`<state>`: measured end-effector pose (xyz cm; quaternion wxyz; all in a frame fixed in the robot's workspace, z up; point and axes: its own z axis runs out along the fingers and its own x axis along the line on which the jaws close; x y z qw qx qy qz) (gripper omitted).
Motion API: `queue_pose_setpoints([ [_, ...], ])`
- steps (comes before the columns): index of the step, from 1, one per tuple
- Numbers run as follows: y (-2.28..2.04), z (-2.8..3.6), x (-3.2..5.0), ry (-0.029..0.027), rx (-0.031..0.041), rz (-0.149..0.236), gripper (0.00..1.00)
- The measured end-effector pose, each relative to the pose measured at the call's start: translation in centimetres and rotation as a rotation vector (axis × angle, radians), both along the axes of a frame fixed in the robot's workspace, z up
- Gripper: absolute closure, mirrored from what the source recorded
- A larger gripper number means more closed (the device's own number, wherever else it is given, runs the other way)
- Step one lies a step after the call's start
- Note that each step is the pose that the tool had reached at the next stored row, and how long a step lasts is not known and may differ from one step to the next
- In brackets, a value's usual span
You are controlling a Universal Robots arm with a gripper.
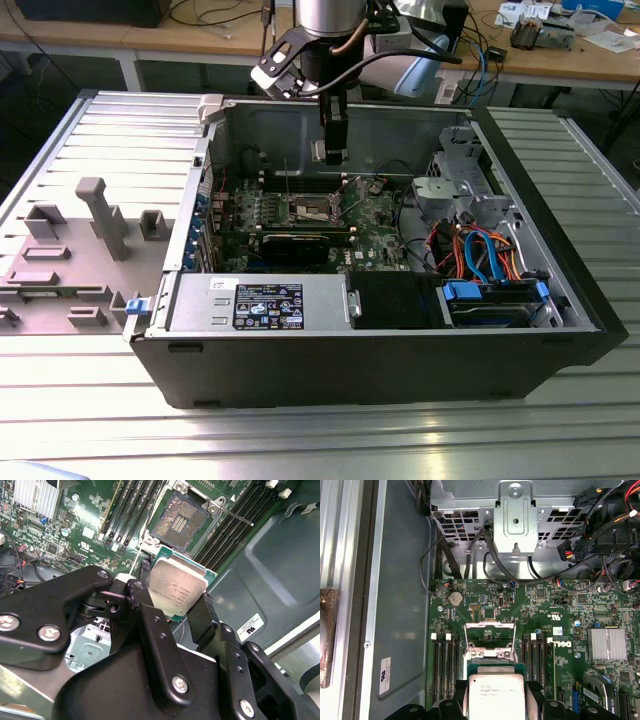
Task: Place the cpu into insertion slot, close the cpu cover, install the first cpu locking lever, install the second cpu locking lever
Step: 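Place the cpu into insertion slot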
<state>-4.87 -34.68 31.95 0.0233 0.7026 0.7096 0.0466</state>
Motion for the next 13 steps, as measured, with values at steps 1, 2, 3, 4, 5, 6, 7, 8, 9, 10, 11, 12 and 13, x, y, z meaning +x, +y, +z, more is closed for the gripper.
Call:
queue_pose_setpoints([
  [1,0.0,0.0,0.0,0.0,0.0,0.0,0.45],
  [2,0.0,0.0,0.0,-0.0001,0.0001,0.0,0.45],
  [3,0.0,0.0,0.0,-0.0002,0.0,0.0,0.45],
  [4,0.0,0.0,0.0,-0.0002,0.0,0.0,0.45],
  [5,0.0,-0.01,-0.03,-0.0002,0.0,0.0,0.45],
  [6,0.0,-0.03,-0.06,-0.0002,0.0001,0.0,0.45],
  [7,0.02,-0.16,-0.27,-0.0004,0.0003,0.0,0.45],
  [8,0.02,-0.24,-0.3,-0.0003,0.0003,0.0,0.45],
  [9,0.02,-0.41,-0.38,-0.0002,0.0004,0.0,0.45],
  [10,0.03,-0.74,-0.46,-0.0002,0.0009,0.0,0.45],
  [11,0.04,-0.99,-0.53,-0.0003,0.0018,0.002,0.45],
  [12,0.04,-1.07,-0.56,-0.0002,0.0023,0.002,0.45],
  [13,0.05,-1.2,-0.57,-0.0002,0.0041,0.002,0.45],
])
